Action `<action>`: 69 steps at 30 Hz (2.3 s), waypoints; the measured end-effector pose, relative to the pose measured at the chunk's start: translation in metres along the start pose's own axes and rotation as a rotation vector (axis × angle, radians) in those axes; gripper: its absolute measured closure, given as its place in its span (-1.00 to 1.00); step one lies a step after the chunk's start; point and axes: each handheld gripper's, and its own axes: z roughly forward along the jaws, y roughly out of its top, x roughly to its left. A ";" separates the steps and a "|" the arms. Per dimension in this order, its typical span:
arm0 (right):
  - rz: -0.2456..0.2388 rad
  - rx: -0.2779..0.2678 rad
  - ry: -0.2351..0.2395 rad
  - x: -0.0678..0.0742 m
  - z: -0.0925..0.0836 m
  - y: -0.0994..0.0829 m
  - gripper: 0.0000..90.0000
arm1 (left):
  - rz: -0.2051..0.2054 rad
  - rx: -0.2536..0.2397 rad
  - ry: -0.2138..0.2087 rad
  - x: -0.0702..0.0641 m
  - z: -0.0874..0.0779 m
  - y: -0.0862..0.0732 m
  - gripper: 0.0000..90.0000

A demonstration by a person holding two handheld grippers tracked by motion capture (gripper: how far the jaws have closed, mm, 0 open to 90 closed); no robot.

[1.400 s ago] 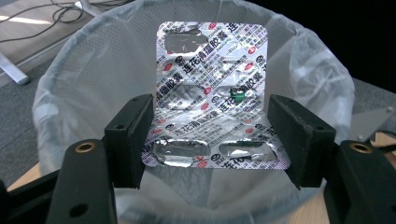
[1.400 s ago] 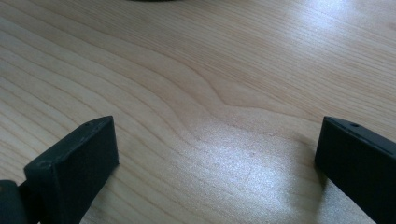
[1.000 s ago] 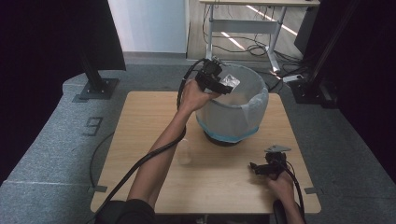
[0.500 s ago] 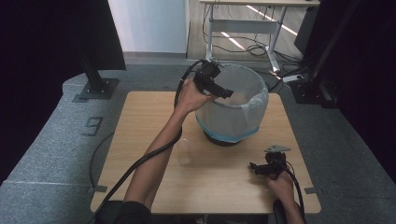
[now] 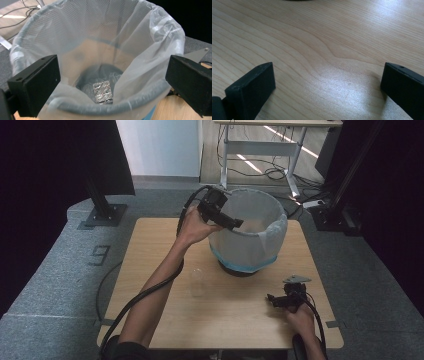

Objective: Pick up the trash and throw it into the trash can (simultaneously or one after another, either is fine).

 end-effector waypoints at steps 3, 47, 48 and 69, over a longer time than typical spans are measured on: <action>0.000 0.000 0.000 0.000 0.000 0.000 -1.00 | 0.003 -0.007 -0.003 0.001 -0.007 -0.005 -1.00; 0.000 -0.001 -0.001 0.000 0.000 0.000 -1.00 | -0.006 -0.053 0.029 0.005 -0.034 -0.124 -1.00; 0.000 -0.001 -0.001 0.000 0.000 0.000 -1.00 | -0.008 -0.054 0.030 0.005 -0.033 -0.127 -1.00; 0.000 -0.002 -0.001 0.000 0.000 0.000 -1.00 | -0.022 -0.035 0.043 -0.003 -0.015 -0.186 -0.99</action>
